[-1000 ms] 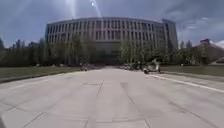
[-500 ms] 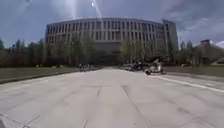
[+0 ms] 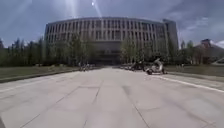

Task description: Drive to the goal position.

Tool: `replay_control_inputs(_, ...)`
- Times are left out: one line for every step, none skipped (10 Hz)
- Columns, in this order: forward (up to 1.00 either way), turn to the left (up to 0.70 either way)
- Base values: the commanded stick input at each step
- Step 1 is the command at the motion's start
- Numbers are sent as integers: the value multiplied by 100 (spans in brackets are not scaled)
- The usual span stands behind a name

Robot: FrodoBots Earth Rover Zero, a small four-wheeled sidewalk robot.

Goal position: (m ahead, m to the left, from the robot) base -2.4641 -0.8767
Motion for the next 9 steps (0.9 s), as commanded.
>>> replay_control_inputs(50,0)
replay_control_inputs(2,0)
replay_control_inputs(0,0)
replay_control_inputs(12,0)
replay_control_inputs(30,0)
replay_control_inputs(50,0)
replay_control_inputs(50,0)
replay_control_inputs(50,0)
replay_control_inputs(50,0)
